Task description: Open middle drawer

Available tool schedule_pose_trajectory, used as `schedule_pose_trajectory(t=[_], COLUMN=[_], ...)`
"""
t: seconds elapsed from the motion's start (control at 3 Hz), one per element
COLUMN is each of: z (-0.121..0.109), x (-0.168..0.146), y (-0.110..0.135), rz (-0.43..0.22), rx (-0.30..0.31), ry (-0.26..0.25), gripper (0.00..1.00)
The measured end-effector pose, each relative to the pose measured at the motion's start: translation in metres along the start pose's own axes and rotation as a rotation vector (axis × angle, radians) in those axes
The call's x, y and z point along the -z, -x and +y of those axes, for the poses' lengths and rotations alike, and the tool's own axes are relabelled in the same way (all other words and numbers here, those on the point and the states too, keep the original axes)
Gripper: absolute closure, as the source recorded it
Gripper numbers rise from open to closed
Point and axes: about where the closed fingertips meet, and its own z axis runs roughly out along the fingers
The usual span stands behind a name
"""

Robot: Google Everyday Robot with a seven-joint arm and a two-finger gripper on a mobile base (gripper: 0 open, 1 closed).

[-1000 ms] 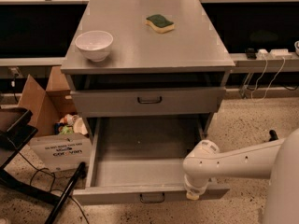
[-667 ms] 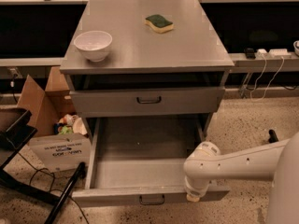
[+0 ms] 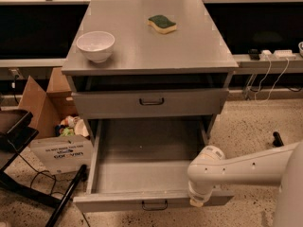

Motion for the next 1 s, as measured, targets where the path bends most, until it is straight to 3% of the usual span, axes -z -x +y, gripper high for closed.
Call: schedule_pose_trajectory(t=[1.0], z=[0.017], x=[0.004], y=[-0.001], rz=[-0.029], rx=[-0.043], ry=[0.002], gripper=[1.00])
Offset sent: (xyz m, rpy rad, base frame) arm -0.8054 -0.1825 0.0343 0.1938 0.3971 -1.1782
